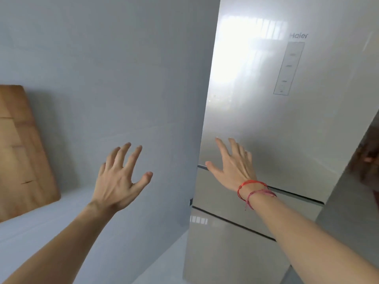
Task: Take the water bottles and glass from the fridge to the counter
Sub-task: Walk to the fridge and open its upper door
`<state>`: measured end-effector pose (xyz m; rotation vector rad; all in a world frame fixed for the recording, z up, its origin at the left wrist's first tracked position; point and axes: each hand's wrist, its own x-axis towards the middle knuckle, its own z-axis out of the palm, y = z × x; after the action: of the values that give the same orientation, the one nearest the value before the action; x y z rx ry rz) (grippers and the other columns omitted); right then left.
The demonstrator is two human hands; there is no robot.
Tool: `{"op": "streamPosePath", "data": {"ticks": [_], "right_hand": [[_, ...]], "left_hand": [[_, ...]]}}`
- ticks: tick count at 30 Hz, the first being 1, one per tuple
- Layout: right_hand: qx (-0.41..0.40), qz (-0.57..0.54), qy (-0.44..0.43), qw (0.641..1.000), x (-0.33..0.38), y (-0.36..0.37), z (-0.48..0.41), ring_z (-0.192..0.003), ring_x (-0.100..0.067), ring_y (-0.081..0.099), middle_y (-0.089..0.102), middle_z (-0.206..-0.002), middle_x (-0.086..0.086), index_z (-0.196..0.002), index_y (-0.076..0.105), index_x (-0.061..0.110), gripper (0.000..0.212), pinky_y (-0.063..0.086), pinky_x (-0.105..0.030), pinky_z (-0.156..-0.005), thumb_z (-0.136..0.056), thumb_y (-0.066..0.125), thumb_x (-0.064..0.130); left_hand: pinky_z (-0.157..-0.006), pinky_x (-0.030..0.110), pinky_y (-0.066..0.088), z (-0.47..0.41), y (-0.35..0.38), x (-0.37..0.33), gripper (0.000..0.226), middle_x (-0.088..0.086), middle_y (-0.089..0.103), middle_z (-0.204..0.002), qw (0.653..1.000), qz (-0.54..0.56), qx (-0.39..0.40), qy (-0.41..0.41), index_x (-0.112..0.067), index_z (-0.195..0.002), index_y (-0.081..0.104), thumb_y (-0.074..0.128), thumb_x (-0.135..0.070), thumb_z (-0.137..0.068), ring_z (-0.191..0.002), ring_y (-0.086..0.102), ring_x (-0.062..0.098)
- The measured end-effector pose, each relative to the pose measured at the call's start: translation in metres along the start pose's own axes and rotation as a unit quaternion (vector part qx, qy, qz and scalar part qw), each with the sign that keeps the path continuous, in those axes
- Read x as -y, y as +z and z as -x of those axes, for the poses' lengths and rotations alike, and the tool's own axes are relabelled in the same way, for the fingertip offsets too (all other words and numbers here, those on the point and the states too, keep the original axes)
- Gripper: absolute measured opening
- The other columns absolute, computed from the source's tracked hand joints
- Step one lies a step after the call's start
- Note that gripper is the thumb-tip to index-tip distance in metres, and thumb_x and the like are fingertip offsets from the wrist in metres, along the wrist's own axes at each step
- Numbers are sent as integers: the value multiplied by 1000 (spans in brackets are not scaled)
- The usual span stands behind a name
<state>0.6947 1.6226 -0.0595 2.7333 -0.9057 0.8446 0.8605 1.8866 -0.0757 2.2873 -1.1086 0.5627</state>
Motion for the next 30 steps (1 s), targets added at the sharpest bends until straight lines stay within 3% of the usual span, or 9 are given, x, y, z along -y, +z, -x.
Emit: {"op": "streamPosePath", "data": {"ticks": [15, 22, 30], "right_hand": [[-21, 52, 120, 991, -72, 5, -56, -143, -33, 26, 24, -160, -18, -155, 18, 31, 81, 26, -52, -112, -88, 43, 67], [-25, 61, 178, 982, -54, 15, -63, -146, -32, 24, 20, -162, -17, -157, 14, 35, 81, 24, -50, -113, -88, 44, 67], [-25, 127, 205, 970, -27, 21, -76, -143, -32, 27, 23, -160, -17, -156, 20, 34, 79, 26, -47, -111, -88, 42, 67]], "left_hand": [[-102, 58, 45, -146, 94, -46, 84, 9, 32, -160, 987, 82, 39, 133, -23, -153, 37, 32, -70, -83, -146, 26, 35], [-98, 57, 48, -193, 124, -49, 80, 8, 32, -160, 969, 125, 53, 209, -24, -152, 37, 35, -68, -85, -146, 27, 35], [-107, 56, 41, -232, 139, -31, 83, 9, 30, -161, 951, 167, 52, 255, -23, -153, 36, 32, -69, -85, -147, 25, 35]]}}
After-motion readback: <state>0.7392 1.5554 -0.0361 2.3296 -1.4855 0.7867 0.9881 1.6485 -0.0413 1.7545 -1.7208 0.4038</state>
